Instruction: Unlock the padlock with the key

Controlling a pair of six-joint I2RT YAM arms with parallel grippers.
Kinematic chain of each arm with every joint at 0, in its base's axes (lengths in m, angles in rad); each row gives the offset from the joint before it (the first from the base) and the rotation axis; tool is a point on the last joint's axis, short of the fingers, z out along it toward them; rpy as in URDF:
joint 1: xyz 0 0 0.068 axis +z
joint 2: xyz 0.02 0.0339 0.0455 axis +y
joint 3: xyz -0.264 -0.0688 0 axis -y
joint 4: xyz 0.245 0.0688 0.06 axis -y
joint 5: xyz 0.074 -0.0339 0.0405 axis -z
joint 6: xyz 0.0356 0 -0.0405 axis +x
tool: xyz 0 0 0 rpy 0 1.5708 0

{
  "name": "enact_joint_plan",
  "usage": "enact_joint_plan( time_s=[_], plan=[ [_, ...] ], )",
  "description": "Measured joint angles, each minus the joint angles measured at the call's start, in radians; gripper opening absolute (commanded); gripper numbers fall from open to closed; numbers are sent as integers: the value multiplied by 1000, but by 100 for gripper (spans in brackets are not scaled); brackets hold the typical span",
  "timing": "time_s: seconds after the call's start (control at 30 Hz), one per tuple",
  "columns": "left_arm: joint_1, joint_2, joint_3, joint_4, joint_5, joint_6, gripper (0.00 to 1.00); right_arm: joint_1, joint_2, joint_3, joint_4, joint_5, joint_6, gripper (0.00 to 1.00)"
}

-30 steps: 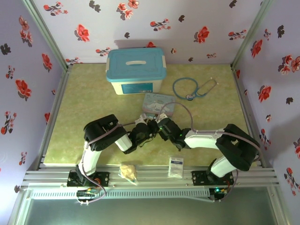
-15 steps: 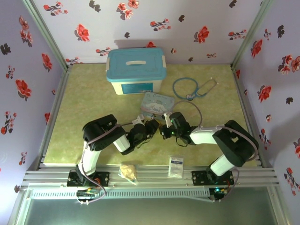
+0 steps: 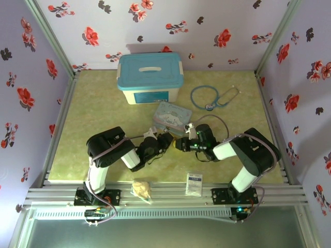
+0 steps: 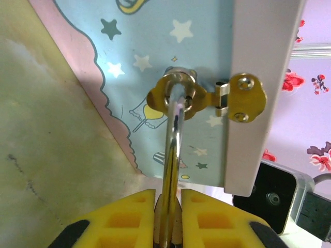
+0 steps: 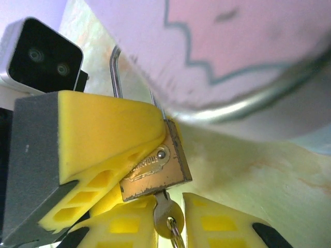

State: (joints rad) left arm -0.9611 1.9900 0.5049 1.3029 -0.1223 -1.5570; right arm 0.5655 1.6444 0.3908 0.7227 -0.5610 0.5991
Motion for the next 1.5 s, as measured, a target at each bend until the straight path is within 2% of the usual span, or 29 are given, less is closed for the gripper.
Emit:
enact_joint_plan(
  time_s=[0.2, 0.47, 0.7, 0.97, 1.23, 1.3, 1.5],
  plan=[
    [7, -15, -23, -2, 0, 0, 0, -6, -43, -1, -36, 47, 22, 34],
    [7, -34, -40, -9, 0, 1, 0, -36, -81, 5, -138, 168, 3, 34],
    [16, -97, -41, -126, 10, 31, 0, -11, -129, 19, -217, 240, -20, 42],
    [53, -122, 3, -261, 100, 91, 0, 37, -130, 116, -336, 383, 1, 49],
    [103, -256, 74, -624, 197, 263, 0, 53, -135, 157, -448, 555, 39, 49],
    [116, -258, 133, -763, 226, 338, 0, 53, -135, 160, -462, 581, 42, 49],
    [120, -258, 275, -1081, 229, 525, 8, 53, -135, 160, -476, 607, 55, 49]
  ],
)
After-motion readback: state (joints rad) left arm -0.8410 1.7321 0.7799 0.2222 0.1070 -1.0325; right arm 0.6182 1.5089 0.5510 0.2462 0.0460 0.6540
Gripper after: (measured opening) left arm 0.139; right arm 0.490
